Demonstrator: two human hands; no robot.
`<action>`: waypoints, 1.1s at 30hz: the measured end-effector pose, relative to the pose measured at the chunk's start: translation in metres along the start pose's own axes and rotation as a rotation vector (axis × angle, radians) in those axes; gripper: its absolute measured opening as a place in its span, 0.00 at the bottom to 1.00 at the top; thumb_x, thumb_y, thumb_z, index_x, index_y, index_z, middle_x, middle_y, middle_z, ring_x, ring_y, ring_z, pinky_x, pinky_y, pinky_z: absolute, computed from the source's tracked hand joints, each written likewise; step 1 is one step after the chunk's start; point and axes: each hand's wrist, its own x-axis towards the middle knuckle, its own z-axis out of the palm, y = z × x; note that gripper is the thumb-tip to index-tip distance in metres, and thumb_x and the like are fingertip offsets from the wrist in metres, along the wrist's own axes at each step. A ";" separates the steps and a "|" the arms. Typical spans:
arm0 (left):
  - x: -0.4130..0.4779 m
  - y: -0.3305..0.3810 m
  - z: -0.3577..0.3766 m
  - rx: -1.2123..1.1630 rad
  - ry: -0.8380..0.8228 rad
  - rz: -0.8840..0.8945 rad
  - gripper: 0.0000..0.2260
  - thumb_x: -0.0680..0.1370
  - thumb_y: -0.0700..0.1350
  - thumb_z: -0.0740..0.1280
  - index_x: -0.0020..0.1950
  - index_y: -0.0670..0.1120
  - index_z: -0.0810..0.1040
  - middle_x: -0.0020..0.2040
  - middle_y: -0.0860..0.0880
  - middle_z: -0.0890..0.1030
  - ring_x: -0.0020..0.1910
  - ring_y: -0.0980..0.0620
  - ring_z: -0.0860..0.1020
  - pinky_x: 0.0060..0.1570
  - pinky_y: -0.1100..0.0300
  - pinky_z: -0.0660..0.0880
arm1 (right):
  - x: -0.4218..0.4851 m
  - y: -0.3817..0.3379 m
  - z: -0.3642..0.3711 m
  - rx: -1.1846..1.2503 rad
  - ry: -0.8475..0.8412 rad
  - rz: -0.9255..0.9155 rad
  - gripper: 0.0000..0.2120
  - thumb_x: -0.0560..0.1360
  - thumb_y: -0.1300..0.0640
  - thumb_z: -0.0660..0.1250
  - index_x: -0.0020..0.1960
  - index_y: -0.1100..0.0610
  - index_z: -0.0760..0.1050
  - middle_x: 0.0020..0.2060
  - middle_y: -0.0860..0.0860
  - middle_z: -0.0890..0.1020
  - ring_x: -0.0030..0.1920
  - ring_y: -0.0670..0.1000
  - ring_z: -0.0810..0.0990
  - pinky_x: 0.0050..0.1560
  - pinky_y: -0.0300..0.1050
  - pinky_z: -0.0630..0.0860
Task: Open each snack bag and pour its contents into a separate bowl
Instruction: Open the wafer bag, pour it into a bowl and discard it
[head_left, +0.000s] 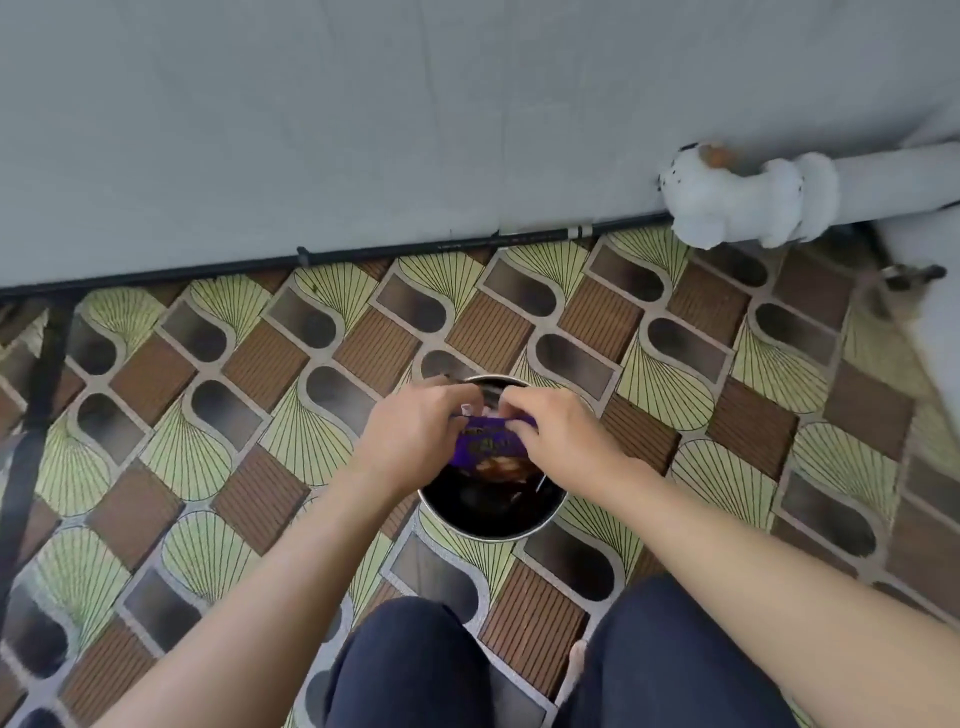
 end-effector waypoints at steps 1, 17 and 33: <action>0.004 -0.004 0.010 0.012 -0.038 -0.003 0.06 0.79 0.45 0.66 0.53 0.56 0.78 0.49 0.54 0.80 0.50 0.49 0.78 0.42 0.51 0.79 | 0.002 0.007 0.009 -0.020 -0.032 0.004 0.04 0.79 0.57 0.66 0.48 0.48 0.73 0.45 0.45 0.80 0.47 0.50 0.79 0.47 0.50 0.80; -0.021 0.079 -0.182 0.147 0.132 0.067 0.09 0.81 0.55 0.63 0.58 0.55 0.78 0.49 0.55 0.81 0.48 0.49 0.82 0.46 0.53 0.79 | -0.040 -0.085 -0.169 -0.182 0.159 -0.007 0.08 0.78 0.51 0.65 0.56 0.51 0.76 0.48 0.46 0.78 0.48 0.49 0.77 0.60 0.55 0.73; -0.089 0.395 -0.561 0.255 0.449 0.387 0.10 0.82 0.57 0.61 0.60 0.57 0.76 0.49 0.55 0.80 0.48 0.49 0.80 0.44 0.54 0.78 | -0.243 -0.222 -0.596 -0.408 0.721 0.063 0.09 0.77 0.51 0.62 0.53 0.53 0.76 0.44 0.50 0.80 0.44 0.55 0.80 0.51 0.53 0.74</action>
